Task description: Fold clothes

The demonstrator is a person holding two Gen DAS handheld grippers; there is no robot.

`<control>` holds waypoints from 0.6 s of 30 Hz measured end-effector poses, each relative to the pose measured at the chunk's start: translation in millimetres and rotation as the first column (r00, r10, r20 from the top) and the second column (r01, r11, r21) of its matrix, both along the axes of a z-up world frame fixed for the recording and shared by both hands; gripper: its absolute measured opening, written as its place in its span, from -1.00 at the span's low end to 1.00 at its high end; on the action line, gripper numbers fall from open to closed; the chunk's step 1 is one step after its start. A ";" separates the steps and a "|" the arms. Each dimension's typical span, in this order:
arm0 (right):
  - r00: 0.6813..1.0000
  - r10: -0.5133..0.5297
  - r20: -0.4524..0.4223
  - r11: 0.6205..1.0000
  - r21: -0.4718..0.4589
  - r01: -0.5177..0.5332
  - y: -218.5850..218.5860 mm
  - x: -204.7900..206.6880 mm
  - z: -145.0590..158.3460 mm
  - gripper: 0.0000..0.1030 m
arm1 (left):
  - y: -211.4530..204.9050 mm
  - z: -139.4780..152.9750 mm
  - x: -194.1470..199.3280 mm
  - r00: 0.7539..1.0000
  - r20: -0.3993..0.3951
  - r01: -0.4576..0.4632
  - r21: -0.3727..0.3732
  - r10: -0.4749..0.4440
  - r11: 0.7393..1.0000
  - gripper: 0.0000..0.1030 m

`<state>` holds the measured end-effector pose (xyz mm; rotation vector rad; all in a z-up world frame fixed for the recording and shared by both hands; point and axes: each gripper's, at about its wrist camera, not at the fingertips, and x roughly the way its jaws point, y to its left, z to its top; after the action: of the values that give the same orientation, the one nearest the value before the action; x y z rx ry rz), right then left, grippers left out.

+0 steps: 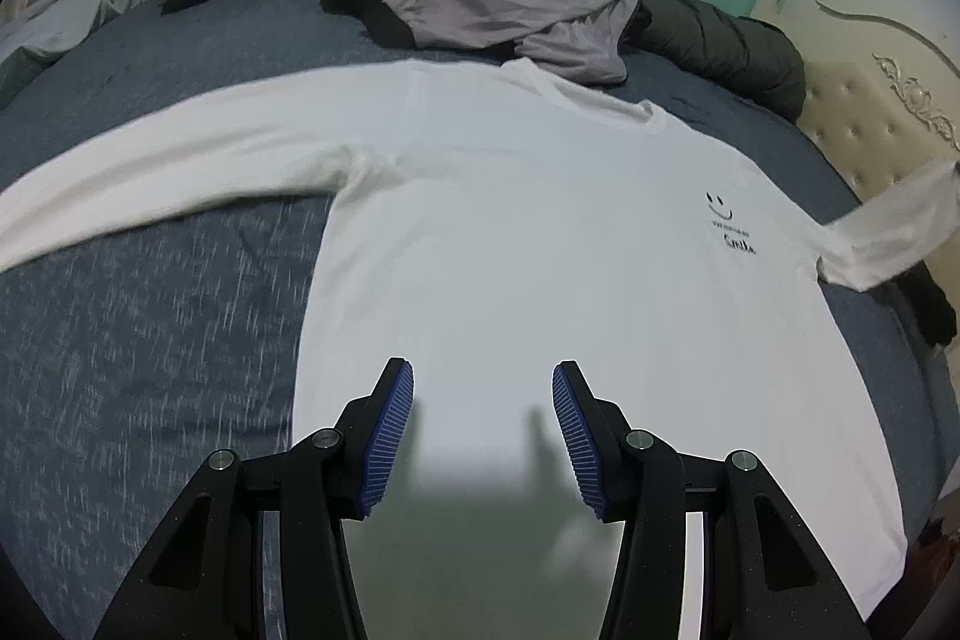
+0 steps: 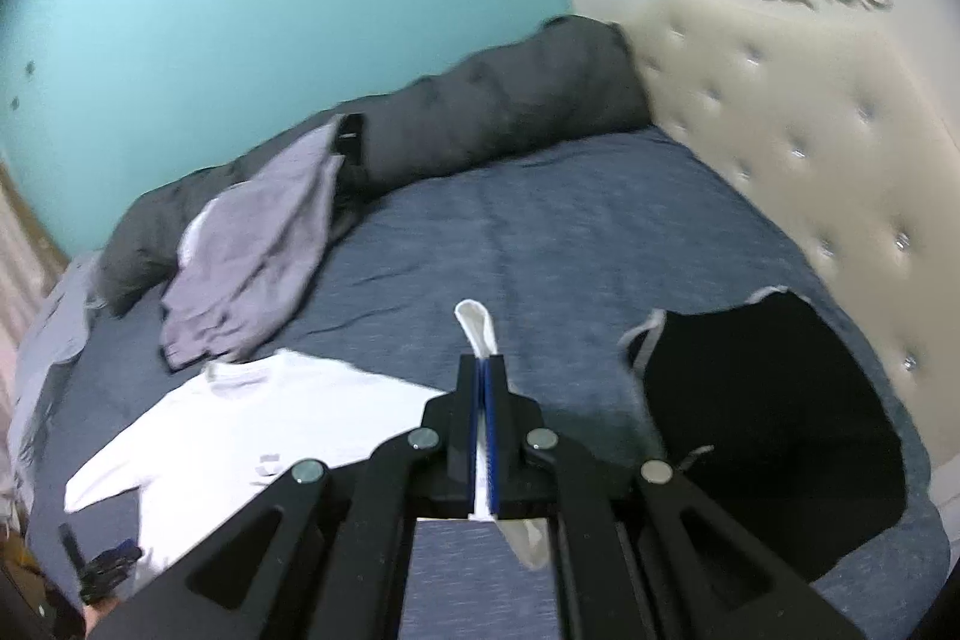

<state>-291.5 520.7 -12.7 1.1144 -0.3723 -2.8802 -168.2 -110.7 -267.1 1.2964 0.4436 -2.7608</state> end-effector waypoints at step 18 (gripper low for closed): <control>0.948 0.307 -0.082 0.941 -0.124 -0.315 -207.3 30.8 37.6 -0.97 | -5.9 13.5 49.2 1.000 -0.016 -0.006 0.020 0.006 1.000 0.32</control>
<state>-260.7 313.3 24.9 0.9614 -0.3475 -2.5641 -119.0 -116.6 -253.6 1.2755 0.4768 -2.7708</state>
